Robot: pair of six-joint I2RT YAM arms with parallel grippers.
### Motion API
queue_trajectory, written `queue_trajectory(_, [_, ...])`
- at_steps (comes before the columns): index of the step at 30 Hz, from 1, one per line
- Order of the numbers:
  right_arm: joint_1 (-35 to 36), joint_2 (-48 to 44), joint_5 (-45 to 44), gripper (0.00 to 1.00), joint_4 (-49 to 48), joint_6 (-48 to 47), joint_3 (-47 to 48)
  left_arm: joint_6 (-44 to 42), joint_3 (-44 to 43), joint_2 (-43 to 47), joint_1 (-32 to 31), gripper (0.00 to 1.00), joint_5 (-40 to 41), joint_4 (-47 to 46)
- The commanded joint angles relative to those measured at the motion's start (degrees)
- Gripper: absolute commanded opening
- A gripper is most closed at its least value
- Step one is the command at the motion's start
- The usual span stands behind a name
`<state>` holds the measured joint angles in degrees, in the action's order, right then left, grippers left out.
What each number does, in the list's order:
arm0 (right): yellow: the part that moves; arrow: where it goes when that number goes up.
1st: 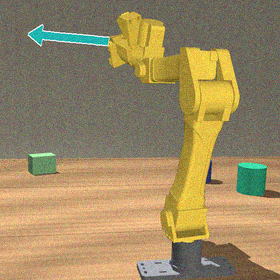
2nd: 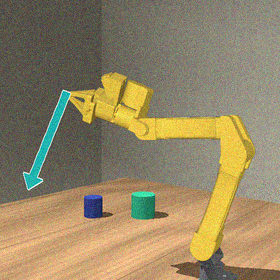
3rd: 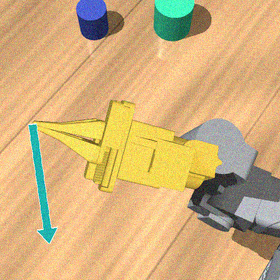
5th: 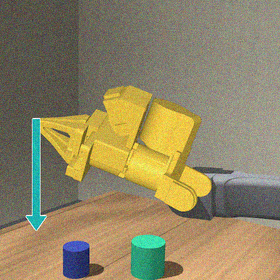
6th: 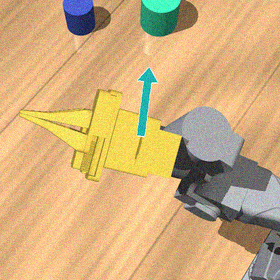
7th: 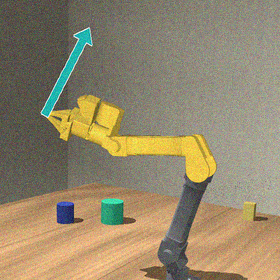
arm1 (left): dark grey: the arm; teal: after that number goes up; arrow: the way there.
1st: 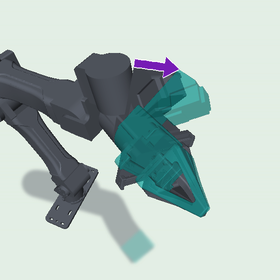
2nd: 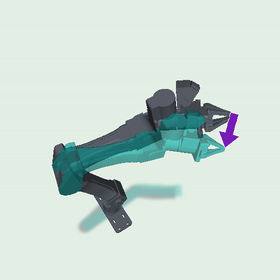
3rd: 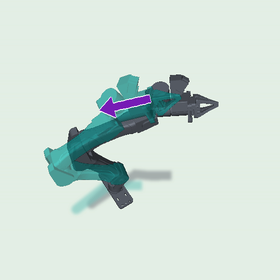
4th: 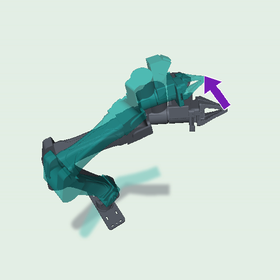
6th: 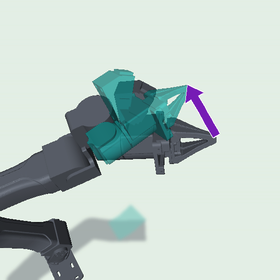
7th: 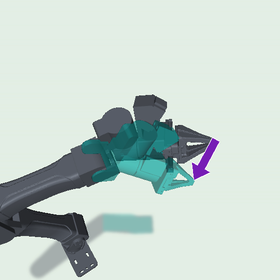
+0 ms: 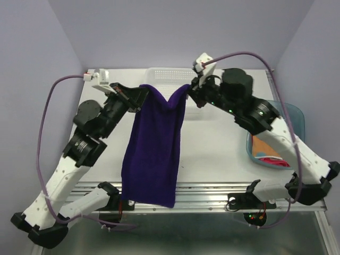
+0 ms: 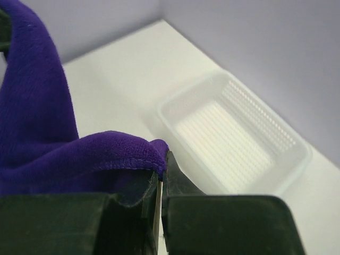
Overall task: Fold and stack the towels
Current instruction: Flatten out the crumpled towel, then fold the towel
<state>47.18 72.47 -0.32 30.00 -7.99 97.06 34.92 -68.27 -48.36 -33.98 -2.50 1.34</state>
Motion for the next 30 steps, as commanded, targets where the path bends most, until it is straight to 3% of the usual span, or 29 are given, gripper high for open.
queue_trajectory(1, [-6.45, 9.06, -9.71, 0.01, -7.84, 0.34, -3.63, -2.04, 3.66, -6.55, 2.58, 0.0, 14.17, -3.36])
queue_trajectory(7, [-15.79, 21.38, -2.77, 0.01, -10.4, 1.48, 1.11, -3.45, 2.62, -18.85, 12.61, 0.0, 10.77, -6.78])
queue_trajectory(11, [-18.17, 27.35, -0.31, 0.01, -9.96, 1.13, 6.81, -5.03, 0.17, -26.25, 18.49, 0.0, 5.06, -10.38])
queue_trajectory(16, [-19.32, 30.45, 2.16, 0.01, -8.73, 0.34, 8.24, -5.38, -2.39, -33.02, 21.41, 0.0, -1.96, -10.84])
queue_trajectory(24, [-19.23, 28.17, 11.64, 0.01, -6.98, 0.16, 4.11, -5.56, 2.43, -28.82, 21.85, 0.0, -2.95, -11.19])
queue_trajectory(30, [-17.92, 21.5, 14.82, 0.01, -7.06, 3.14, -6.67, -4.95, 8.4, -23.37, 21.85, 0.0, -4.09, -6.53])
